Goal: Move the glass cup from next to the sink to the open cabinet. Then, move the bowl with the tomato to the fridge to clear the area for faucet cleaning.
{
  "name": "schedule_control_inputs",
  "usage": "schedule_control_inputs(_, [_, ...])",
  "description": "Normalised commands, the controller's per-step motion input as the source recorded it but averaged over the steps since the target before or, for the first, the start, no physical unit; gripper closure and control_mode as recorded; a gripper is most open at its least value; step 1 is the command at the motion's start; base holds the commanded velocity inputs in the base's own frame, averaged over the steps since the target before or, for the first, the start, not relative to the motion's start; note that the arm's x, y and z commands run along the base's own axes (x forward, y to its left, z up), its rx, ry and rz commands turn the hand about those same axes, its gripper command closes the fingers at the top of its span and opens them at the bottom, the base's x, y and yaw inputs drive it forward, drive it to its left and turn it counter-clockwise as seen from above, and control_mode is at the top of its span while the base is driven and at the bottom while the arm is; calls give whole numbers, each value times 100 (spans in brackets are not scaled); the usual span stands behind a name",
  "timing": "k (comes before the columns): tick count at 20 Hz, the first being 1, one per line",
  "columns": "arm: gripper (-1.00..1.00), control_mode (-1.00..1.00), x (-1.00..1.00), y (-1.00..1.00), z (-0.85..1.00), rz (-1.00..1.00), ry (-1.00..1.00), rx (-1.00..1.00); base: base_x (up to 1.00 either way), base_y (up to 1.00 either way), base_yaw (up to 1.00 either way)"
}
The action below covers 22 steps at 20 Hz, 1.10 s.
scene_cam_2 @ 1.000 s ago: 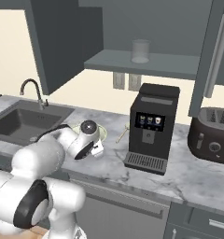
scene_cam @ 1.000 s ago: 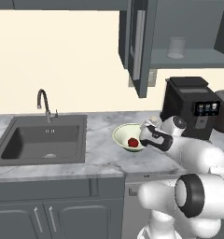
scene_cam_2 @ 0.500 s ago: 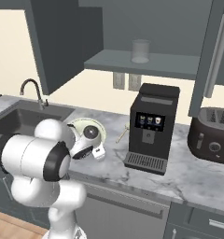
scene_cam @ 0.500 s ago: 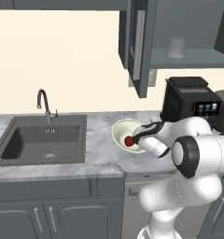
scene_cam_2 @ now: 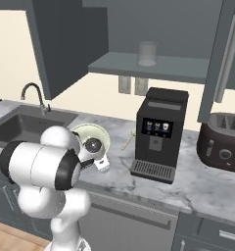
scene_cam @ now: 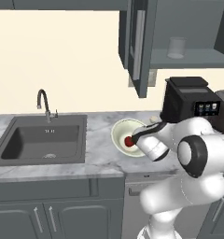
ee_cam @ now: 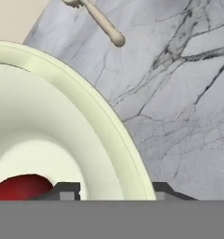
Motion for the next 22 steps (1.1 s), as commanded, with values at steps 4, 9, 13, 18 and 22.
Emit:
schedule_control_inputs(4, [100,-100,0,0,73,-7,-4,0,0,0,0])
schedule_control_inputs(9, [100,-100,-1,0,100,-13,-3,0,0,0,0])
schedule_control_inputs(13, [100,-100,-38,0,100,-18,-2,1,0,0,0])
schedule_control_inputs(18, [100,-100,-97,0,100,-23,0,10,0,0,0])
schedule_control_inputs(22, [100,-100,-100,0,100,-28,4,21,0,0,0])
